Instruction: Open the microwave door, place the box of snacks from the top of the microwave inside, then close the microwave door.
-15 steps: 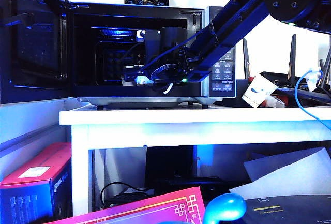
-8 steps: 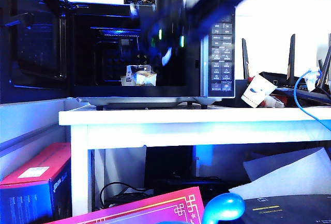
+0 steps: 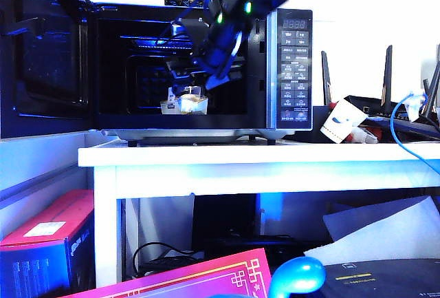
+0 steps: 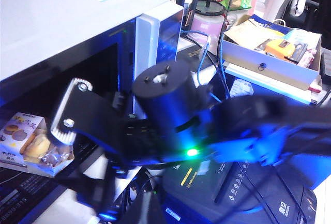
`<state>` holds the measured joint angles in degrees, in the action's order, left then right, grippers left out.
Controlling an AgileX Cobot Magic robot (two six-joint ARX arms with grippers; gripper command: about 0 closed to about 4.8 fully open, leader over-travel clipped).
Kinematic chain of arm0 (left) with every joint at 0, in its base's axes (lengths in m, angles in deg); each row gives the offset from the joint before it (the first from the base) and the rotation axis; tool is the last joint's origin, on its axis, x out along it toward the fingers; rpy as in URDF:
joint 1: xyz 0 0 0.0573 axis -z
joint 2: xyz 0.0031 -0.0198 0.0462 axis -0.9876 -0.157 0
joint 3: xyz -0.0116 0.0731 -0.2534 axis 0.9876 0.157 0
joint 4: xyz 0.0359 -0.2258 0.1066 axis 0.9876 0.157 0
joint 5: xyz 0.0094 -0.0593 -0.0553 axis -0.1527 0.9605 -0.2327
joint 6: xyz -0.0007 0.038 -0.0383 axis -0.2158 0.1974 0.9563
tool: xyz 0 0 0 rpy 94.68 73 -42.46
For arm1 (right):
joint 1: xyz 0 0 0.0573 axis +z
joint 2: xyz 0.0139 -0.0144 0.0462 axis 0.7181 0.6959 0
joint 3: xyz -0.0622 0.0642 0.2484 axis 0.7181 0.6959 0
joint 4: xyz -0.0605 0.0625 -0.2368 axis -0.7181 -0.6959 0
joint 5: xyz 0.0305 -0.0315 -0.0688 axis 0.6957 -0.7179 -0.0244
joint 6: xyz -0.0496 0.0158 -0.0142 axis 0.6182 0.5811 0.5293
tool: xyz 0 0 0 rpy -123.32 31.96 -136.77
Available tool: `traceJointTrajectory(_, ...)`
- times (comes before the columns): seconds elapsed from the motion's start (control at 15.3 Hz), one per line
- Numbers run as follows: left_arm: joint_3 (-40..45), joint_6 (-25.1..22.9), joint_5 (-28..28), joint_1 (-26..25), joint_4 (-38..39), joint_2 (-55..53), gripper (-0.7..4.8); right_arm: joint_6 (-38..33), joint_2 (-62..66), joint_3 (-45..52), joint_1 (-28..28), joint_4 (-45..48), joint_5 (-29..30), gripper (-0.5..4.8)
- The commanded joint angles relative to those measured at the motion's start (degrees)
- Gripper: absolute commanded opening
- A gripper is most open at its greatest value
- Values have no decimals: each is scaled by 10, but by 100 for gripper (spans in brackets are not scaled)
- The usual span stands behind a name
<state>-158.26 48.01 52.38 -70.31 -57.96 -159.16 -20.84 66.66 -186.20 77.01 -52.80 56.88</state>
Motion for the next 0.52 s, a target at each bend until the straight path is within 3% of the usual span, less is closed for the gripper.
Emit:
traceJointTrajectory(0.07,-1,0,4,0,-3,2,-5,-10,-29,-3,4,-91,0,479)
traceJointTrajectory(0.13,-1,0,4,0,-3,2,-5,-21,-29,-3,4,-106,11,463)
traceJointTrajectory(0.2,-1,1,4,0,-3,2,-5,-23,-28,-3,4,-122,16,257)
traceJointTrajectory(0.26,-1,3,4,0,-3,2,-5,-23,-28,-3,4,-132,19,220)
traceJointTrajectory(0.52,-1,4,5,0,-2,2,-5,-34,-12,-3,2,-92,32,219)
